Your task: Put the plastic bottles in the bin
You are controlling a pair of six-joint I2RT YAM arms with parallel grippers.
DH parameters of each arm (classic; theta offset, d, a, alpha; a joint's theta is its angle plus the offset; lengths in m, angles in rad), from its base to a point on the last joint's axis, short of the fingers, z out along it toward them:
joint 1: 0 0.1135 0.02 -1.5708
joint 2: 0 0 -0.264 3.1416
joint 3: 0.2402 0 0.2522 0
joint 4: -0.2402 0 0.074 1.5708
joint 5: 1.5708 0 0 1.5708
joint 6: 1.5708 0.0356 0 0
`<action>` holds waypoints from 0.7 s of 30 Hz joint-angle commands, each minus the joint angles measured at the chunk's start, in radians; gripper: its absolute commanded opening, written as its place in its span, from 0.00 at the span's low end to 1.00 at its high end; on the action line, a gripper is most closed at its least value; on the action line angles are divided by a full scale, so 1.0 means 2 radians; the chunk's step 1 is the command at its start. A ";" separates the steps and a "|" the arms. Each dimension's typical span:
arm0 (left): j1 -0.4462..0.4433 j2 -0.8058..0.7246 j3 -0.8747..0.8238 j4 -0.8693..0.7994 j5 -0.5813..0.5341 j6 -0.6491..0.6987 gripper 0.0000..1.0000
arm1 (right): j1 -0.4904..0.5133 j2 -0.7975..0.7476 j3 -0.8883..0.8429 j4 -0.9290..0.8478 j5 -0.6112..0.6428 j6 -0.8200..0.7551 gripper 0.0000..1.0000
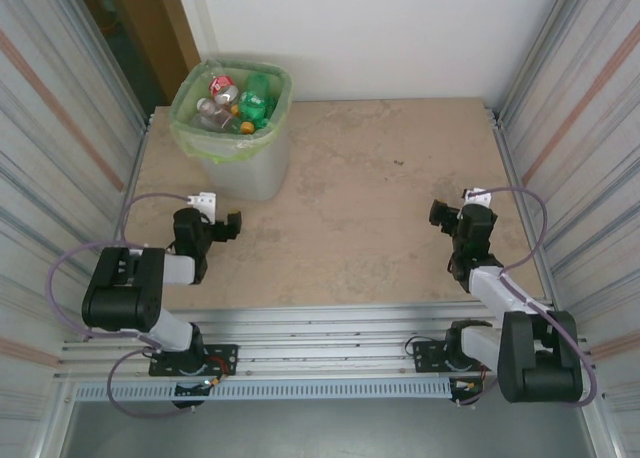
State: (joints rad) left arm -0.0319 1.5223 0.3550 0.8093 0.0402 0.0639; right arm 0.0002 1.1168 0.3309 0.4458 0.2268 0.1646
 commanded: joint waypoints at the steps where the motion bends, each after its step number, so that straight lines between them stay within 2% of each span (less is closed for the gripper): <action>1: 0.026 0.000 0.028 0.002 0.046 -0.002 0.99 | -0.016 0.024 -0.026 0.083 -0.033 -0.012 0.98; 7: 0.024 -0.005 0.029 -0.010 0.043 -0.001 0.99 | -0.049 0.082 -0.029 0.173 -0.092 -0.003 0.98; 11: 0.019 -0.005 0.031 -0.013 0.035 0.002 0.99 | -0.059 0.176 -0.007 0.233 -0.144 -0.004 0.98; 14: 0.018 -0.005 0.031 -0.015 0.032 0.003 0.99 | -0.057 0.207 0.014 0.222 -0.164 -0.014 0.98; 17: 0.017 -0.005 0.030 -0.015 0.032 0.003 0.99 | -0.053 0.209 0.018 0.213 -0.162 -0.018 0.98; 19: 0.017 -0.006 0.031 -0.014 0.032 0.003 0.99 | -0.047 0.211 0.030 0.189 -0.187 -0.036 0.98; 21: 0.017 -0.005 0.031 -0.015 0.031 0.003 0.99 | -0.036 0.213 0.035 0.186 -0.173 -0.047 0.98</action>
State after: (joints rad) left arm 0.0063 1.5223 0.4019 0.7803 0.1043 0.0635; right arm -0.0967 1.5352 0.3660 0.8146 -0.0841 0.1249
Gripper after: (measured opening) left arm 0.988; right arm 0.977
